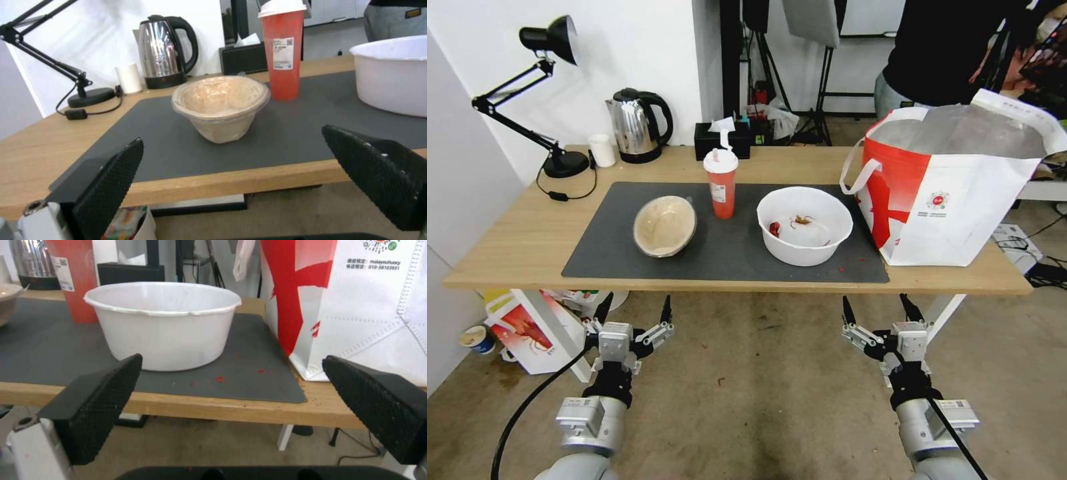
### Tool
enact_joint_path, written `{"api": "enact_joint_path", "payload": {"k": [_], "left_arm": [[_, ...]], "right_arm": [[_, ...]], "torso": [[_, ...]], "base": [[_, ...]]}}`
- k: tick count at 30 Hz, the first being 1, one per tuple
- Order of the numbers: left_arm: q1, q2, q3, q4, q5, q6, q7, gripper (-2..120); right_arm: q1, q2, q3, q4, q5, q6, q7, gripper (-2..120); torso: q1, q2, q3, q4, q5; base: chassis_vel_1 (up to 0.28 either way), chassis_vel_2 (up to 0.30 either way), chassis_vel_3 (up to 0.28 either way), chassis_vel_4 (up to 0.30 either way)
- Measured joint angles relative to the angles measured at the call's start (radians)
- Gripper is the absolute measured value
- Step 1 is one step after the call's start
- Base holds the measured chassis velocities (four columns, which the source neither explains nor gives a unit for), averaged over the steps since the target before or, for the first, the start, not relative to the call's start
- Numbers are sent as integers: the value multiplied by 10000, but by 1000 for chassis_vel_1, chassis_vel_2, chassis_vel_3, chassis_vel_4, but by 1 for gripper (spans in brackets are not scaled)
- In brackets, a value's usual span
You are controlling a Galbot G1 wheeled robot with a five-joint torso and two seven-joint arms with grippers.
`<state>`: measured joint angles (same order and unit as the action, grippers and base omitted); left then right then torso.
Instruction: Pick up the trash from the table and place it into the takeout bag.
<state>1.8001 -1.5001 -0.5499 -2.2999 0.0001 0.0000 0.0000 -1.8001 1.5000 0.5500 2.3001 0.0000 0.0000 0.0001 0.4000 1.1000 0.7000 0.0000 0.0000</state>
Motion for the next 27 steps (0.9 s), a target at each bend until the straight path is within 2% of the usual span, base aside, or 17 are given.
{"api": "enact_joint_path", "payload": {"k": [10,14,15,17,18,21,22,25,26,27], "left_arm": [[0,0,0,0,0,0,2,100],[0,0,0,0,0,0,2,100],[0,0,0,0,0,0,2,100],[0,1,0,0,0,0,2,100],[0,1,0,0,0,0,2,100],[0,1,0,0,0,0,1,100],[0,1,0,0,0,0,1,100],[0,1,0,0,0,0,0,100],[0,1,0,0,0,0,0,100],[0,1,0,0,0,0,0,100]], "right_arm": [[63,-347,112,11,113,68,-65,100],[360,-1615,708,80,552,409,-381,100],[360,-1615,708,80,552,409,-381,100],[523,-2304,1030,116,797,592,-558,100],[523,-2304,1030,116,797,592,-558,100],[768,-3362,1512,188,1161,873,-825,100],[768,-3362,1512,188,1161,873,-825,100],[1004,-4353,1983,261,1518,1136,-1075,100],[1004,-4353,1983,261,1518,1136,-1075,100],[1086,-4705,2149,274,1643,1227,-1166,100]], "torso": [[0,0,0,-3,7],[0,0,0,0,3],[0,0,0,0,3],[0,0,0,1,2],[0,0,0,1,2],[0,-1,1,0,3],[0,-1,1,0,3],[0,-1,0,0,1],[0,-1,0,0,1],[0,-1,0,0,1]], "base": [[0,0,0,0],[0,0,0,0],[0,0,0,0],[0,0,0,0],[0,0,0,0],[0,0,0,0],[0,0,0,0],[0,0,0,0],[0,0,0,0],[0,0,0,0]]}}
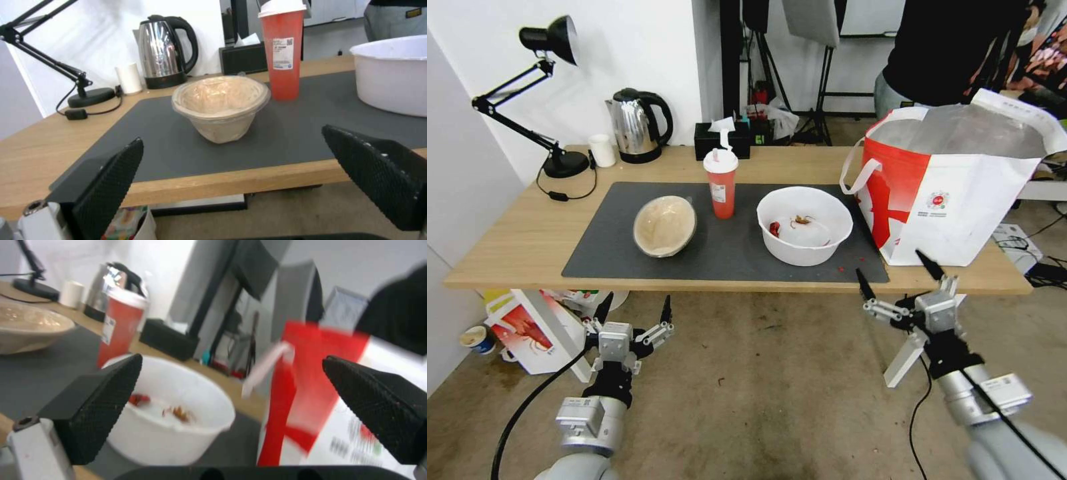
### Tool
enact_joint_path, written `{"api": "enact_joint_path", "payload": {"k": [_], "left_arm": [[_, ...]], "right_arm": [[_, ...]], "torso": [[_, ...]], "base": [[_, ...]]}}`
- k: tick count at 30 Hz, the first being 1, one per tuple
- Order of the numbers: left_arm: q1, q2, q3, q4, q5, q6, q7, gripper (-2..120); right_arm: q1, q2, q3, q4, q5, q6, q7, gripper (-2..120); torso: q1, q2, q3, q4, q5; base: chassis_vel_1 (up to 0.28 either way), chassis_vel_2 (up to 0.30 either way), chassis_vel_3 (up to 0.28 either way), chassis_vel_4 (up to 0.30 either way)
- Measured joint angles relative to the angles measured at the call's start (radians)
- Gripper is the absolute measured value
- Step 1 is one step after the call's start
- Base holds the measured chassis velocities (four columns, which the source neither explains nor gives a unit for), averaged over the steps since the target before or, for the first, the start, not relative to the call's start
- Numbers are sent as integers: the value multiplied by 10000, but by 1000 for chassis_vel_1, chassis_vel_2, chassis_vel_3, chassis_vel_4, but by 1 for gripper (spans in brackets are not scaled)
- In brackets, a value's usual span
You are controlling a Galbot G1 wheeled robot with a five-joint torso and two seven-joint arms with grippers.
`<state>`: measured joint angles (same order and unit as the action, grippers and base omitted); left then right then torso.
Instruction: Pick up the trash from the table and place it into the takeout bag.
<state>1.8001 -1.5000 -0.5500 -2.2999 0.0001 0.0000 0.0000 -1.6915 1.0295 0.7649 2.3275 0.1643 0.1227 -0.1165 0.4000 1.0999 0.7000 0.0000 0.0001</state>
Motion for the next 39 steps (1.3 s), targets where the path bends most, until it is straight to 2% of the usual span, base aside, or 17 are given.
{"api": "enact_joint_path", "payload": {"k": [1,2,3,7,8,10,12,16,17,20,28,30,31,34,39], "left_arm": [[0,1,0,0,0,0,0,100],[0,0,0,0,-1,0,0,100],[0,0,0,0,-1,0,0,100],[0,1,0,0,0,0,0,100],[0,1,0,0,0,0,0,100],[0,0,0,0,0,0,0,100],[0,1,0,0,0,0,0,100],[0,0,0,0,0,0,0,100],[0,0,0,0,0,0,0,100],[0,0,1,0,-1,0,0,100],[0,0,0,0,0,0,-1,100],[0,0,1,0,-1,0,0,100],[0,0,1,0,0,0,0,100],[0,0,0,0,0,0,0,100],[0,0,0,0,0,0,-1,100]], "right_arm": [[28,-119,52,5,43,32,-31,100],[140,-591,268,42,204,158,-151,100],[140,-591,268,42,204,158,-151,100],[424,-1825,847,117,640,487,-458,100],[424,-1825,847,117,640,487,-458,100],[575,-2472,1142,154,865,657,-619,100],[609,-2618,1213,160,914,695,-657,100],[944,-4049,1875,244,1418,1068,-1018,100],[944,-4049,1875,244,1418,1068,-1018,100],[1152,-4912,2290,310,1718,1301,-1228,100],[1178,-5023,2334,310,1763,1327,-1261,100],[1269,-5161,2332,312,2045,1292,-1313,100],[1499,-5451,2288,315,2684,1123,-1399,100],[1666,-5657,2227,320,3227,930,-1496,100],[1588,-5660,2190,370,3370,810,-1581,100]], "torso": [[0,0,0,0,0],[0,0,0,0,1],[0,0,0,0,1],[0,0,0,-1,0],[0,0,0,-1,0],[1,0,0,0,0],[0,0,0,0,0],[1,0,0,0,-1],[1,0,0,0,-1],[0,0,0,5,-9],[0,0,0,-1,1],[0,0,0,-5,3],[0,1,0,2,-7],[1,1,1,5,-1],[0,2,0,-1,-1]], "base": [[0,0,0,0],[0,0,0,0],[0,0,0,0],[0,0,0,0],[0,0,0,0],[0,0,0,0],[0,0,0,0],[0,0,0,0],[0,0,0,0],[0,0,0,0],[0,0,0,0],[0,0,0,0],[0,0,0,0],[0,0,0,0],[0,0,0,0]]}}
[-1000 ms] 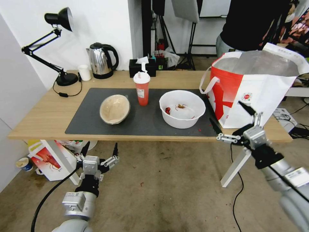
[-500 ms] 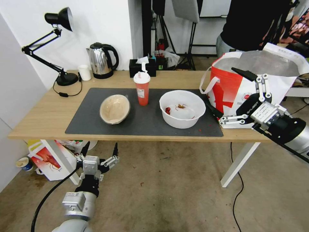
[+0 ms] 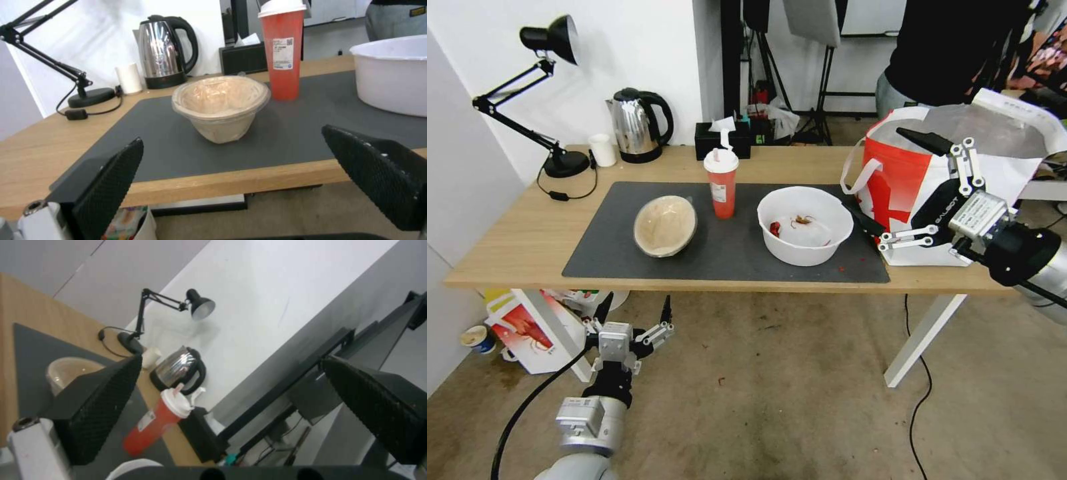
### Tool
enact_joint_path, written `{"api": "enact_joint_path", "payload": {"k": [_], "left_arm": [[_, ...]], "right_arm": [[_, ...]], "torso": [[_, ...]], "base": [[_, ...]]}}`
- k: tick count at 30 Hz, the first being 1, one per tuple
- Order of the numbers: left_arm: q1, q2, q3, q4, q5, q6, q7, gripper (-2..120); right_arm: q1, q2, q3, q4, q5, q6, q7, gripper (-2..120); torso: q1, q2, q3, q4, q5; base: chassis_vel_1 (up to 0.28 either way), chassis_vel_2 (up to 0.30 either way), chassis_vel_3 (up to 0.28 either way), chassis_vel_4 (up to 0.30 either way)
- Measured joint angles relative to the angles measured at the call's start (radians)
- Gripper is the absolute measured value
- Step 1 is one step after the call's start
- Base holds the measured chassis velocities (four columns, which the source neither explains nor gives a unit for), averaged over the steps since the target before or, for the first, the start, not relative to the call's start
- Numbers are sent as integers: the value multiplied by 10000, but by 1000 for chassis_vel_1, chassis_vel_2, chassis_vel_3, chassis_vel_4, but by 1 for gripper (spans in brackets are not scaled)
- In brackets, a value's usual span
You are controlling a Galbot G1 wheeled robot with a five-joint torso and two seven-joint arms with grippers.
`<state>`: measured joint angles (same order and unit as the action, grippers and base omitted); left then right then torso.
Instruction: Pick up the trash from the table and place it into the takeout bag.
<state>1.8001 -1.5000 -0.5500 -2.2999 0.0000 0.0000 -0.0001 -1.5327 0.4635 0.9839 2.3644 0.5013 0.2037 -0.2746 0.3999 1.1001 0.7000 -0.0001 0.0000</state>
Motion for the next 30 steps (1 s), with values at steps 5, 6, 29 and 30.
{"api": "enact_joint_path", "payload": {"k": [5,6,29,30], "left_arm": [[0,0,0,0,0,0,0,100],[0,0,0,0,0,0,1,100],[0,0,0,0,0,0,0,100],[0,1,-1,0,-1,0,0,100]], "right_arm": [[40,-159,-29,-69,173,-42,-149,100],[177,-285,-74,-103,337,-99,-251,100],[3795,-3189,-2205,-495,5161,-3837,-2226,100],[3935,-3331,-2357,-486,5415,-4350,-2005,100]], "torso": [[1,0,0,0,0],[0,0,0,1,1],[1,-1,1,5,-1],[1,-1,0,0,0]], "base": [[0,0,0,0],[0,0,0,0],[0,0,0,0],[0,0,0,0]]}}
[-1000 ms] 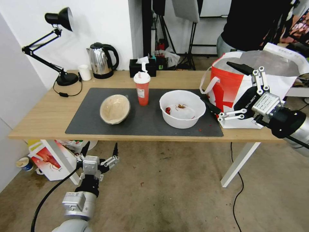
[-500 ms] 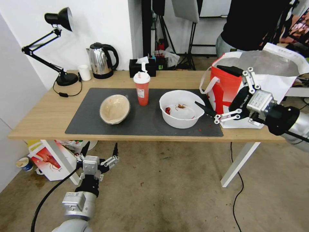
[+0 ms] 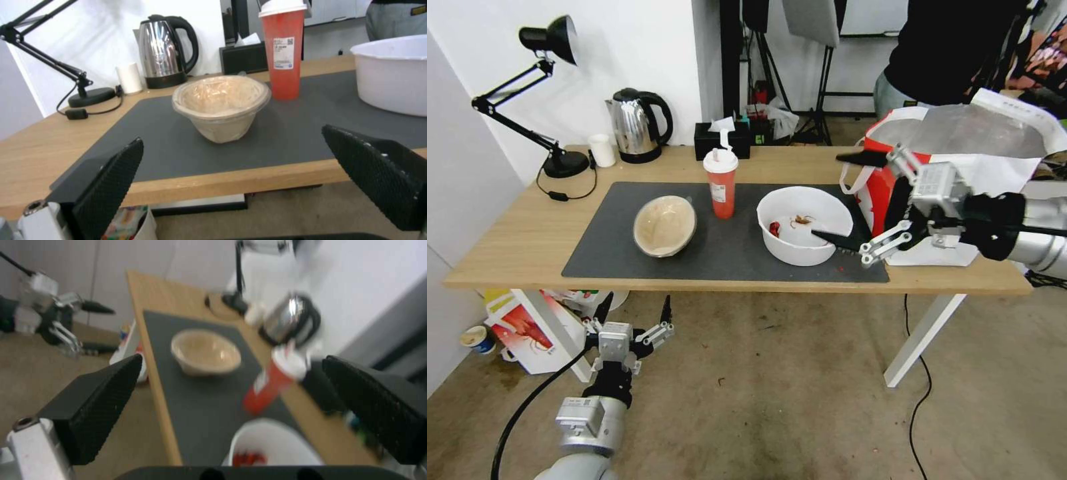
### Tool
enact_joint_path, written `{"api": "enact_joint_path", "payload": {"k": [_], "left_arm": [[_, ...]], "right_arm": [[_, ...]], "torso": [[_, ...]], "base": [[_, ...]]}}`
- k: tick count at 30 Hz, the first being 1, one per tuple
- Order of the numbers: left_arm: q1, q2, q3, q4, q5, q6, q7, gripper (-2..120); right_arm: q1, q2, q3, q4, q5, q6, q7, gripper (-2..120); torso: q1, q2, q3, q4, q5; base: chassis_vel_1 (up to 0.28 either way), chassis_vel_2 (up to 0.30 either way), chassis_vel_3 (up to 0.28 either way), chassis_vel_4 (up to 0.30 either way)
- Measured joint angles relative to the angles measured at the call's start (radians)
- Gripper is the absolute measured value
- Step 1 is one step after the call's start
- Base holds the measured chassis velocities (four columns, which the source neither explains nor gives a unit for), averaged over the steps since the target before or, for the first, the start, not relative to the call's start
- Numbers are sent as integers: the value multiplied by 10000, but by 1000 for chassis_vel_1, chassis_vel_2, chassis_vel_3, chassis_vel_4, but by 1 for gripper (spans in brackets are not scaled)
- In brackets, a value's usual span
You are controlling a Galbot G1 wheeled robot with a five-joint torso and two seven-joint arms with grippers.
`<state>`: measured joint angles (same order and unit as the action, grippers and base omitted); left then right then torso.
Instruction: Pick up the trash from the table and place it into the takeout bag.
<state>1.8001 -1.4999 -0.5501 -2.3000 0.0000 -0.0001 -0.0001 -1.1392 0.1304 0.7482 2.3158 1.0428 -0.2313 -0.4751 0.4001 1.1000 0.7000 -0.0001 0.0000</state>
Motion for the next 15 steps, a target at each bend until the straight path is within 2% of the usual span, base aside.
{"api": "enact_joint_path", "payload": {"k": [1,3,5,7,11,12,15], "left_arm": [[0,0,0,0,0,0,0,100],[0,0,1,0,0,0,0,100],[0,0,0,0,0,0,0,100],[0,0,1,0,0,0,0,100],[0,0,1,0,0,0,0,100],[0,0,0,0,0,0,0,100],[0,0,1,0,0,0,0,100]], "right_arm": [[257,-120,-300,26,246,-409,215,100],[472,-181,-529,48,386,-577,333,100],[1211,-389,-1275,122,1129,-1452,957,100],[1268,-412,-1342,153,1301,-1641,1046,100],[1424,-448,-1561,242,2204,-2289,1844,100],[1466,-451,-1629,277,2741,-2714,2316,100],[1473,-437,-1686,312,3034,-3174,2799,100]], "torso": [[-1,0,0,-2,2],[-1,0,0,-2,3],[-1,0,0,3,-3],[-1,0,0,3,-2],[-1,0,-1,0,2],[-1,0,0,0,1],[-1,0,0,1,-2]], "base": [[0,0,0,0],[0,0,0,0],[0,0,0,0],[0,0,0,0],[0,0,0,0],[0,0,0,0],[0,0,0,0]]}}
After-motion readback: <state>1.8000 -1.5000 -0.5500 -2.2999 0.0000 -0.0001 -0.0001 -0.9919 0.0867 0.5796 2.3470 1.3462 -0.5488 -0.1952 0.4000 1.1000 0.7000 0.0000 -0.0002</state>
